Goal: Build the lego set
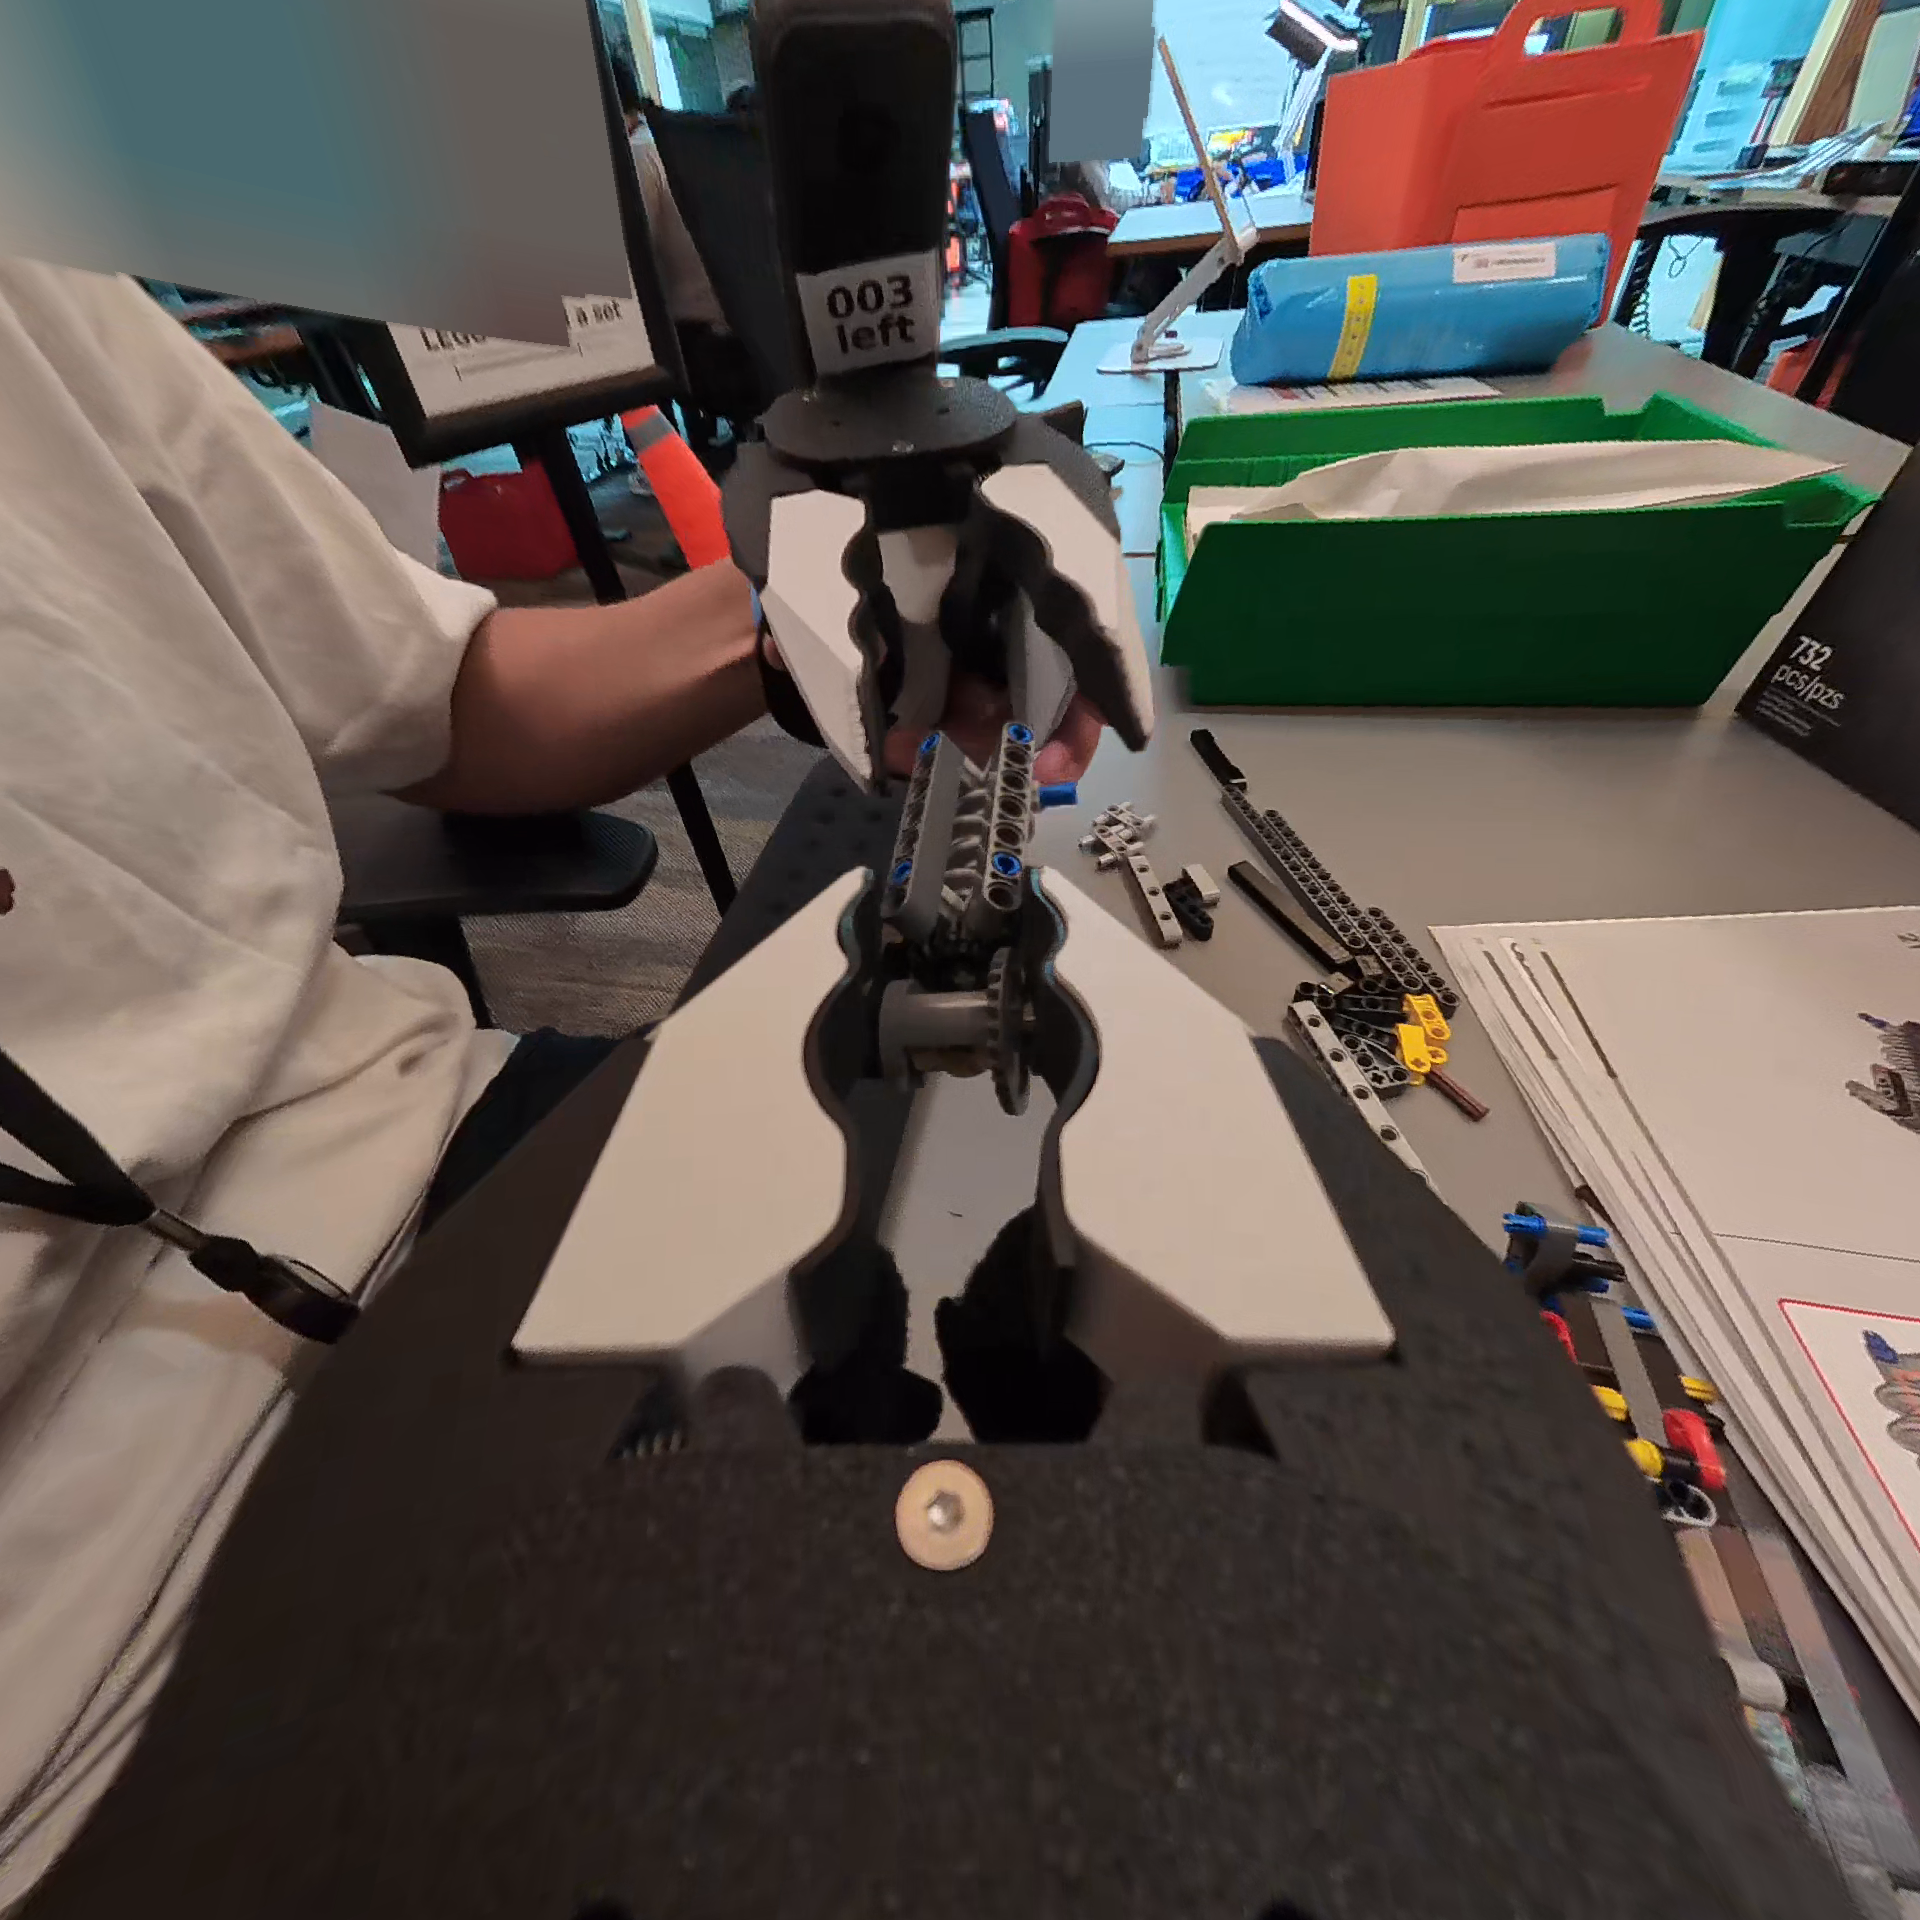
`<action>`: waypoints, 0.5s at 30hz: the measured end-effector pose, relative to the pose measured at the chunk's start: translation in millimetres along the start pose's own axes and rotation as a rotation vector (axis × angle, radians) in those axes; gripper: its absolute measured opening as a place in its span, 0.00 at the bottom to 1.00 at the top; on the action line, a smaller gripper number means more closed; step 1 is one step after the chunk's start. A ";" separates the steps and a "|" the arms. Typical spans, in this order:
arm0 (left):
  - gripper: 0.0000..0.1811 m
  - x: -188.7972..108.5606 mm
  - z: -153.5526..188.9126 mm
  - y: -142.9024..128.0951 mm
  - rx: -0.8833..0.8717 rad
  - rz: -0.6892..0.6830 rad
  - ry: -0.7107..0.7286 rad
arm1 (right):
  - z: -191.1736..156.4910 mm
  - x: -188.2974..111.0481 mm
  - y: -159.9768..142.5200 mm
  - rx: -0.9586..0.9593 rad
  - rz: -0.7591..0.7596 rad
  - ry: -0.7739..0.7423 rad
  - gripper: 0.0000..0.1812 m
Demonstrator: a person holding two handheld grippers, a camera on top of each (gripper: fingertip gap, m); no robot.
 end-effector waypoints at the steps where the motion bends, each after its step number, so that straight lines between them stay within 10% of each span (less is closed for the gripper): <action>1: 0.29 0.9 0.8 -1.0 0.018 0.001 -0.007 | -0.3 1.2 -0.8 -0.006 -0.006 -0.003 0.14; 15: 0.15 9.0 1.9 -18.0 0.054 0.050 -0.096 | 10.8 0.9 -11.6 0.234 -0.042 0.097 0.14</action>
Point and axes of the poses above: each gripper's, where its closed fingertips meet, x out along the fingers, y out of its top, z = x × y across the jaws, the point moved 4 cm from there along -x, back along the fingers, and after that the axes turned 8 degrees about x, right-handed, at the moved point
